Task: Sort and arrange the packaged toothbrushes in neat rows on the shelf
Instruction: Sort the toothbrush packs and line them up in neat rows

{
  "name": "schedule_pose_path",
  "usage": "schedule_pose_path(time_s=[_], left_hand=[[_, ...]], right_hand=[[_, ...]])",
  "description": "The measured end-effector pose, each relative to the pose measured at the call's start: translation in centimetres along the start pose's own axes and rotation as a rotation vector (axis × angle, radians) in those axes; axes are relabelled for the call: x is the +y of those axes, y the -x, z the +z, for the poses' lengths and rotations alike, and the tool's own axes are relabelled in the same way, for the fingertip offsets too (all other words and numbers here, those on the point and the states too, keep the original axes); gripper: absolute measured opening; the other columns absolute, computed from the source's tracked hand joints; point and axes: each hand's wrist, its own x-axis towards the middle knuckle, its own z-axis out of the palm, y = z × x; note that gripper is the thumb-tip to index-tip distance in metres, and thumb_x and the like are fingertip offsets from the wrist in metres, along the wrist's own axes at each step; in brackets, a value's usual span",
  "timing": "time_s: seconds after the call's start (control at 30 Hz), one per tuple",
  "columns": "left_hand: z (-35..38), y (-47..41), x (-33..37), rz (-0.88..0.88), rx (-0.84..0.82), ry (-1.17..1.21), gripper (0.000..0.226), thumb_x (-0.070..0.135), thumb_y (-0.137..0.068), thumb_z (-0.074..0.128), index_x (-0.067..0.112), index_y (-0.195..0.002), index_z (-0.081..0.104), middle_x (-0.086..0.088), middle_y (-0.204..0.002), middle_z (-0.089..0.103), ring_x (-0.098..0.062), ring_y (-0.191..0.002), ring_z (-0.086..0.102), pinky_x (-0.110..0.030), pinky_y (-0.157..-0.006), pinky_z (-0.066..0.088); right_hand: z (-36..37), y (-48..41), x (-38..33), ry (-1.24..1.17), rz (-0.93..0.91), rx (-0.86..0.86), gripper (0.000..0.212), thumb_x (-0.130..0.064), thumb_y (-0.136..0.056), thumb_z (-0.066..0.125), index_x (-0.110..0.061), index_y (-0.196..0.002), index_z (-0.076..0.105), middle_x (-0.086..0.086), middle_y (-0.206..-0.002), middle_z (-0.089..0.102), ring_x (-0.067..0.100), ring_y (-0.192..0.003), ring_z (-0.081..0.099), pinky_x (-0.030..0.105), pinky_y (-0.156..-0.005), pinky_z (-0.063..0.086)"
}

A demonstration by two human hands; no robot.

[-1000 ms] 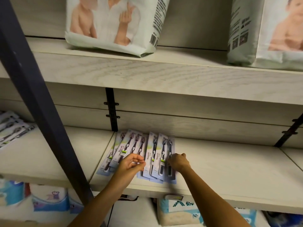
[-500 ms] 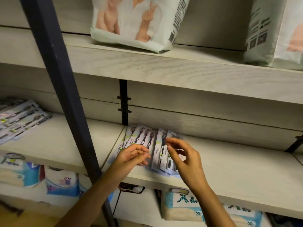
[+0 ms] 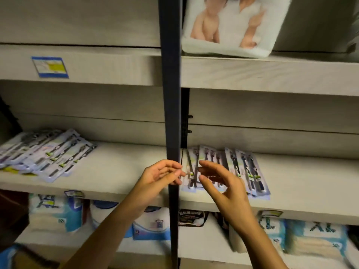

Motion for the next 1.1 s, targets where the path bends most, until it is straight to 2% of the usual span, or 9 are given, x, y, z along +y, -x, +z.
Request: schedule_pose_path(time_s=[0.1, 0.2, 0.3, 0.43, 0.6, 0.77, 0.9, 1.1], left_hand=[[-5.1, 1.5, 0.4, -0.012, -0.001, -0.017, 0.024, 0.016, -0.085, 0.055, 0.006, -0.106, 0.061, -0.006, -0.098, 0.07, -0.015, -0.083, 0.066, -0.02, -0.077, 0.052], [-9.2, 2.7, 0.2, -0.036, 0.014, -0.033, 0.023, 0.015, -0.087, 0.054, 0.007, -0.107, 0.06, -0.005, -0.101, 0.071, -0.015, -0.085, 0.066, -0.02, -0.077, 0.052], [-12.3, 3.3, 0.0, -0.051, 0.034, -0.068, 0.019, 0.012, -0.089, 0.054, 0.01, -0.107, 0.061, -0.004, -0.102, 0.071, -0.017, -0.086, 0.066, -0.021, -0.077, 0.052], [-15.8, 3.7, -0.5, -0.052, 0.086, -0.073, 0.018, 0.009, -0.089, 0.054, 0.007, -0.106, 0.061, -0.005, -0.1, 0.071, -0.015, -0.083, 0.066, -0.02, -0.075, 0.052], [-20.8, 4.7, -1.9, -0.072, 0.191, -0.075, 0.015, 0.002, -0.089, 0.053, 0.004, -0.103, 0.06, -0.007, -0.096, 0.071, -0.01, -0.074, 0.065, -0.017, -0.069, 0.052], [-27.1, 4.7, -3.1, -0.094, 0.223, -0.075, 0.015, 0.002, -0.09, 0.052, 0.003, -0.103, 0.06, -0.008, -0.096, 0.07, -0.01, -0.074, 0.065, -0.017, -0.069, 0.052], [-33.4, 4.2, -5.1, -0.142, 0.195, -0.06, 0.013, 0.002, -0.09, 0.051, 0.003, -0.1, 0.06, -0.01, -0.094, 0.07, -0.011, -0.072, 0.065, -0.016, -0.067, 0.051], [-43.3, 3.1, -8.0, -0.234, 0.162, -0.077, 0.012, -0.001, -0.09, 0.052, 0.0, -0.096, 0.061, -0.008, -0.085, 0.07, -0.008, -0.067, 0.063, -0.014, -0.061, 0.05]], right_hand=[[4.2, -0.1, -1.9, -0.028, 0.003, -0.022, 0.031, -0.031, -0.086, 0.063, -0.032, -0.118, 0.06, -0.016, -0.105, 0.068, 0.004, -0.102, 0.064, 0.02, -0.086, 0.052], [7.4, -0.2, -3.0, -0.029, 0.041, -0.057, 0.034, -0.037, -0.086, 0.062, -0.033, -0.119, 0.059, -0.019, -0.109, 0.066, 0.001, -0.104, 0.062, 0.021, -0.089, 0.052], [10.0, -0.9, -4.0, -0.029, 0.06, -0.096, 0.039, -0.039, -0.082, 0.059, -0.034, -0.121, 0.058, -0.025, -0.113, 0.063, -0.003, -0.105, 0.059, 0.024, -0.091, 0.051], [12.9, -2.6, -4.2, -0.042, 0.065, -0.156, 0.036, -0.042, -0.085, 0.059, -0.034, -0.12, 0.057, -0.022, -0.114, 0.063, -0.001, -0.108, 0.058, 0.027, -0.095, 0.05], [17.2, -4.9, -4.5, -0.01, 0.045, -0.195, 0.036, -0.037, -0.085, 0.058, -0.032, -0.121, 0.058, -0.018, -0.115, 0.063, -0.005, -0.108, 0.057, 0.02, -0.095, 0.049], [22.8, -6.9, -5.6, 0.027, 0.053, -0.217, 0.039, -0.042, -0.082, 0.055, -0.033, -0.12, 0.058, -0.022, -0.116, 0.061, -0.005, -0.107, 0.057, 0.017, -0.092, 0.048], [28.8, -8.6, -6.0, 0.026, 0.083, -0.173, 0.026, -0.028, -0.088, 0.059, -0.039, -0.111, 0.059, -0.024, -0.112, 0.061, -0.008, -0.102, 0.057, 0.008, -0.085, 0.046], [38.8, -11.3, -7.3, 0.021, 0.131, -0.1, 0.027, -0.019, -0.09, 0.059, -0.036, -0.111, 0.06, -0.022, -0.111, 0.061, -0.008, -0.099, 0.058, 0.005, -0.081, 0.044]])
